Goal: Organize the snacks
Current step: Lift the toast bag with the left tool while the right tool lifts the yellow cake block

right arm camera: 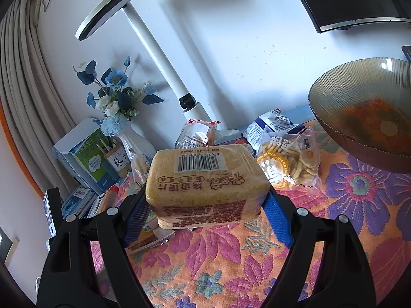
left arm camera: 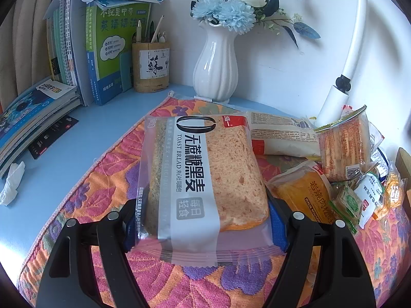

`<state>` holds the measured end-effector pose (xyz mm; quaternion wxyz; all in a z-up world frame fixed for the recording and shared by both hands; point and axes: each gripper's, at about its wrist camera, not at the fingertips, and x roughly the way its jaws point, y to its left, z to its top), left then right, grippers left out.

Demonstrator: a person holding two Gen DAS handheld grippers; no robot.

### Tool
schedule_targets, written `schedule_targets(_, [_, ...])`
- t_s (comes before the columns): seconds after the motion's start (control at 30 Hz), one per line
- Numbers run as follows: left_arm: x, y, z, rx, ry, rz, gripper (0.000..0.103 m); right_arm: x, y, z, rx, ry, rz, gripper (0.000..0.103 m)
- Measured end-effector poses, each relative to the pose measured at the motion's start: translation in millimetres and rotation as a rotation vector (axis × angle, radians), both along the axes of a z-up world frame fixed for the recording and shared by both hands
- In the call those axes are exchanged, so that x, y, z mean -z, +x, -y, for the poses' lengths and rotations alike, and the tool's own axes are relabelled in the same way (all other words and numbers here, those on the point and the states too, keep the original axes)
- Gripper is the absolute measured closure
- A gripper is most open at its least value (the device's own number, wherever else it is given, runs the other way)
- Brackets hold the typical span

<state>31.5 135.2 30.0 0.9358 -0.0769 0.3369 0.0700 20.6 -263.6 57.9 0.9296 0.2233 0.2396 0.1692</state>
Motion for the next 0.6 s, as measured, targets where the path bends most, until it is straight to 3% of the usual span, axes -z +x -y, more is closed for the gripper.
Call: schedule_targets(0.6, [-3.8,-4.7,1.9,0.024,-0.001,0.037,0.027,0.8,-3.3,6.8,-0.001,0.051,0.017,0.022])
